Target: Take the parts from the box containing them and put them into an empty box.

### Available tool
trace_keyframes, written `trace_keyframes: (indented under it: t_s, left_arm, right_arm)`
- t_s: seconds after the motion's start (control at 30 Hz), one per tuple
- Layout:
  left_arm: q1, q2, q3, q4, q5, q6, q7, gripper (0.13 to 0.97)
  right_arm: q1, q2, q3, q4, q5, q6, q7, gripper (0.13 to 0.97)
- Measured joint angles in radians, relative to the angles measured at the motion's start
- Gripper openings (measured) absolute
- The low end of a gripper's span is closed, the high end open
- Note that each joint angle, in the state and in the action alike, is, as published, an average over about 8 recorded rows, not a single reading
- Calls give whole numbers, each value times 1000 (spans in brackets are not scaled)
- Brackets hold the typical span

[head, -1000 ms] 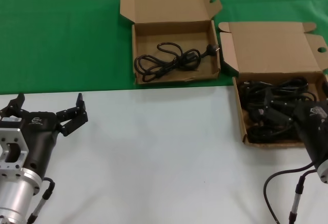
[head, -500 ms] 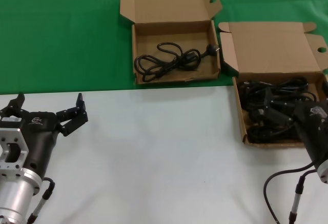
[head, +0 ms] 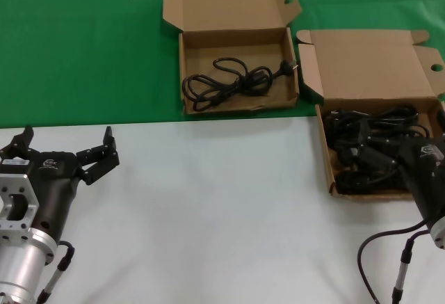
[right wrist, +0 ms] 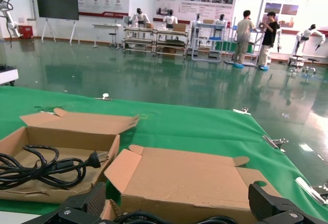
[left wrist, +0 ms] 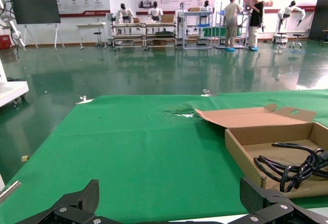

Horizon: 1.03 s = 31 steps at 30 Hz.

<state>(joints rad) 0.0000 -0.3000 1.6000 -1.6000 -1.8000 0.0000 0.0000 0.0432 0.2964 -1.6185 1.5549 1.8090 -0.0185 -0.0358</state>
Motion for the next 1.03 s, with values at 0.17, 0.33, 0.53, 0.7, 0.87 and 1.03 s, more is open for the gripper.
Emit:
trace_keyframes:
  t_s: [0.17,0.33,0.53,0.7,0.87,1.03]
  left_arm:
    - [0,0,0,0,0,0,0,966]
    - [0,0,0,0,0,0,0,966]
    - [0,0,0,0,0,0,0,966]
    - [0,0,0,0,0,0,0,966]
    - [0,0,0,0,0,0,0,966]
    - [0,0,0,0,0,0,0,966]
  right_arm:
    - [0,0,0,0,0,0,0,966]
    - [0,0,0,0,0,0,0,966]
    - [0,0,0,0,0,0,0,966]
    - [0,0,0,0,0,0,0,966]
    - [0,0,0,0,0,0,0,966]
    - [0,0,0,0,0,0,0,966]
